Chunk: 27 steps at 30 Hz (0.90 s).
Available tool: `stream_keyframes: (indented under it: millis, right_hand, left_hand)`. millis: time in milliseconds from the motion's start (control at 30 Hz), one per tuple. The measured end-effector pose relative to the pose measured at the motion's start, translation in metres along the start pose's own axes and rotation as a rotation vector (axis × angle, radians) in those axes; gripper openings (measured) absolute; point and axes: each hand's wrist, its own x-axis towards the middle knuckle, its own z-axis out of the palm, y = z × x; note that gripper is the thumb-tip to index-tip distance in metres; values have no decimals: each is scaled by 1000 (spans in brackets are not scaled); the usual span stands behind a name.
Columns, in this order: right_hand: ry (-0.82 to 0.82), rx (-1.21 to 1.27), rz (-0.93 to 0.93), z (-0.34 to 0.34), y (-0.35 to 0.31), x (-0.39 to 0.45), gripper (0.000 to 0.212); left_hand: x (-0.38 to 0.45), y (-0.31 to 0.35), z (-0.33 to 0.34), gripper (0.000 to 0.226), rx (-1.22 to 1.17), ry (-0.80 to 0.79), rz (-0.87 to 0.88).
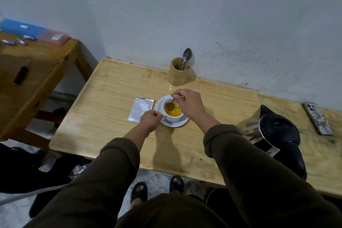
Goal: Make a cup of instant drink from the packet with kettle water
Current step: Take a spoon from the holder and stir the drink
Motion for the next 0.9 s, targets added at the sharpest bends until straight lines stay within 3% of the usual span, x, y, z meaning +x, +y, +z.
stream_keyframes:
  millis: [267,633,900]
  right_hand:
    - [22,-117,53,-4,4,7,24]
    - [-21,44,34,-3,1,-8,20]
    - [68,-82,95,-1,5,-9,27]
  left_hand:
    - [0,0,-1,30,18,-11,8]
    - [-1,3,-2,33,60,-24,24]
    - [-3,4,-4,32,82,-38,44]
